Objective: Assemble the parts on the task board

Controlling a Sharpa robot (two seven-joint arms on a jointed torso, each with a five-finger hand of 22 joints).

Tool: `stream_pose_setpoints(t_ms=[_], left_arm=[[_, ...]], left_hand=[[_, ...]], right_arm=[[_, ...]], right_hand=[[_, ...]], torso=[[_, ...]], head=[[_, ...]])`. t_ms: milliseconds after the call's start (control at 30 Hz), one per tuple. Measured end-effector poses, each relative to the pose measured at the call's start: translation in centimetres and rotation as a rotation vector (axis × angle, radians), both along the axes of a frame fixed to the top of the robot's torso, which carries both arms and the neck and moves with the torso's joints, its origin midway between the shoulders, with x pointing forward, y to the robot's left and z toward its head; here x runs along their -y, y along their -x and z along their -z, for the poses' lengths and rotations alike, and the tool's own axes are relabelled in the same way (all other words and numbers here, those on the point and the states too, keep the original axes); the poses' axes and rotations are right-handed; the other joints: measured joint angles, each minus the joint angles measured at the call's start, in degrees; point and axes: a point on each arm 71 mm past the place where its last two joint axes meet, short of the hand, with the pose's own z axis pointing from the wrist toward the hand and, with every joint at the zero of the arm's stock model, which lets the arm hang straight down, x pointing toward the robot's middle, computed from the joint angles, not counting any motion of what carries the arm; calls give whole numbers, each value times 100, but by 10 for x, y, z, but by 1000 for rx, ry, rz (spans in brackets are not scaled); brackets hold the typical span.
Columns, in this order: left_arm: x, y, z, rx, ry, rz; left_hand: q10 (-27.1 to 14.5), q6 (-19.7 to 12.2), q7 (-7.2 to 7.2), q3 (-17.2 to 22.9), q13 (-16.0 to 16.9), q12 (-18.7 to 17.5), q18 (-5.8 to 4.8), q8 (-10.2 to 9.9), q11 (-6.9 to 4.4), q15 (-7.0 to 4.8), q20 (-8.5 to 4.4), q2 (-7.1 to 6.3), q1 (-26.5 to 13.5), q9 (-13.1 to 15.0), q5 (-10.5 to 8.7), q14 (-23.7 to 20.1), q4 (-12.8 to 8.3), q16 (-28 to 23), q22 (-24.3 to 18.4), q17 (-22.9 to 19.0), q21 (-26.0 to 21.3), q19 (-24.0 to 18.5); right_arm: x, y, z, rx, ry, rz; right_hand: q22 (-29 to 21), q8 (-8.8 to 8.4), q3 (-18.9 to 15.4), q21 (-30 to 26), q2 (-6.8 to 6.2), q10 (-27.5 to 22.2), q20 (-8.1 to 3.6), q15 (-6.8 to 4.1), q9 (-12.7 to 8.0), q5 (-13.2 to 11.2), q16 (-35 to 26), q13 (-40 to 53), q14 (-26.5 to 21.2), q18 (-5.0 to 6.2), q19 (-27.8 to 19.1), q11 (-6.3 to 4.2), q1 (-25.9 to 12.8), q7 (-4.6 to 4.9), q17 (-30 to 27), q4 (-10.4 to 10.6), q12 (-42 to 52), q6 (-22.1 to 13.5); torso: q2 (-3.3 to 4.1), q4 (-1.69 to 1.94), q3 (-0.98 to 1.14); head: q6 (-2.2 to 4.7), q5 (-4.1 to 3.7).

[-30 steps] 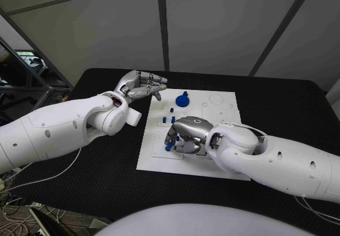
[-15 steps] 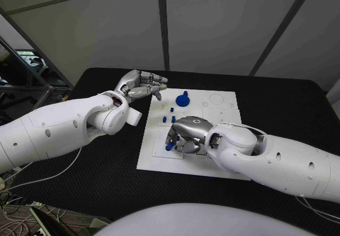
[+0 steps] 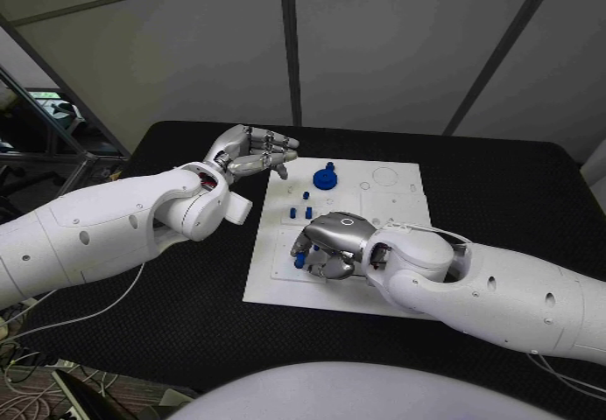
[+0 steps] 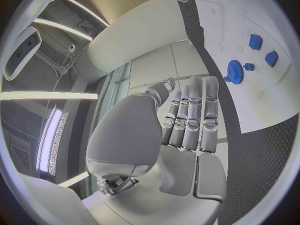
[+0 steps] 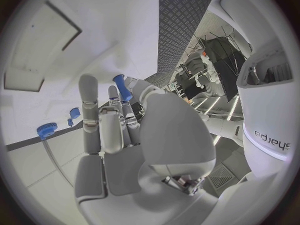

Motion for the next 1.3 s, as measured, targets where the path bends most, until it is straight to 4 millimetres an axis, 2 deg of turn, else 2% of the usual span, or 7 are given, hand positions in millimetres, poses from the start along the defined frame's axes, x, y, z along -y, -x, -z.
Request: stream_pose_setpoints(t_ms=[367, 633, 700, 767, 933, 1033, 1300], left_arm=[[0, 0, 0, -2, -1, 1], [-2, 0, 0, -4, -3, -1], [-2, 0, 0, -5, -3, -2], [-3, 0, 0, -5, -3, -2], [-5, 1, 0, -5, -5, -4], [-9, 2, 0, -6, -9, -11], [-11, 2, 0, -6, -10, -13]], left_hand=[[0, 0, 0, 0, 0, 0, 0, 0, 0, 0, 0, 0, 0, 0, 0, 0, 0, 0, 0, 0, 0, 0], [0, 0, 0, 0, -5, 0, 0, 0, 0, 0, 0, 0, 0, 0, 0, 0, 0, 0, 0, -5, -22, 0], [0, 0, 0, 0, -6, 0, 1, 0, 0, 0, 0, 0, 0, 0, 0, 0, 0, 0, 0, -5, -22, 0], [0, 0, 0, 0, -5, 0, 0, 0, 0, 0, 0, 0, 0, 0, 0, 0, 0, 0, 0, -5, -22, 0], [0, 0, 0, 0, -5, 0, 1, 0, 0, 0, 0, 0, 0, 0, 0, 0, 0, 0, -2, -5, -22, 0], [0, 0, 0, 0, -5, 0, 3, 0, 0, 0, 0, 0, 0, 0, 0, 0, 0, 0, -5, -5, -22, 0], [0, 0, 0, 0, -5, 0, 5, 0, 0, 0, 0, 0, 0, 0, 0, 0, 0, 0, -5, -5, -22, 0]], right_arm=[[9, 1, -6, 38, -64, 14], [35, 5, -19, 86, -180, 45], [50, 4, -23, 88, -202, 76], [66, 0, -29, 85, -226, 121], [122, -7, -35, 42, -262, 283], [153, -7, -35, -7, -260, 384], [194, 2, -36, -88, -225, 560]], right_hand=[[-756, 0, -561, -535, -89, -1089, 179, 194, -7, 42, -278, 63, -10, -1, -472, 199, 28, -384, -489, -88, 121, -1142], [-802, 26, -868, -569, 17, -1253, 188, 235, 26, 74, -358, 167, -50, -1, -504, 205, 192, -252, -675, -102, 647, -967], [-808, 177, -916, -569, 67, -940, 155, 174, 101, 111, -354, 231, -34, 0, -487, 97, 166, 30, -655, -49, 962, -442], [-737, 291, -888, -526, 158, -84, 62, 61, 140, 111, -206, 438, -7, -1, -391, -35, 167, 121, -443, 3, 1515, -144], [129, 587, -1088, 69, 46, 815, -138, -161, 216, 75, 175, 1236, -6, -1, 185, -298, -90, -63, 96, 202, 2858, 385], [779, 792, -1281, 493, 14, 1445, -241, -228, 260, 111, 546, 4470, 0, -139, 552, -405, -190, -211, 161, 425, 5604, 533], [1267, 1121, -1773, 777, 4, 1898, -281, -273, 447, 443, 781, 6709, -2, -227, 730, -444, -516, -234, 161, 846, 7168, 680]], torso=[[-3, -4, 4], [-12, -13, 6], [-14, -13, 5], [-16, -13, 2], [-23, -17, -3], [-37, -42, -3], [-65, -115, -4]], head=[[9, -17], [55, -97], [93, -171], [130, -268], [233, -533], [266, -642], [292, -826]])
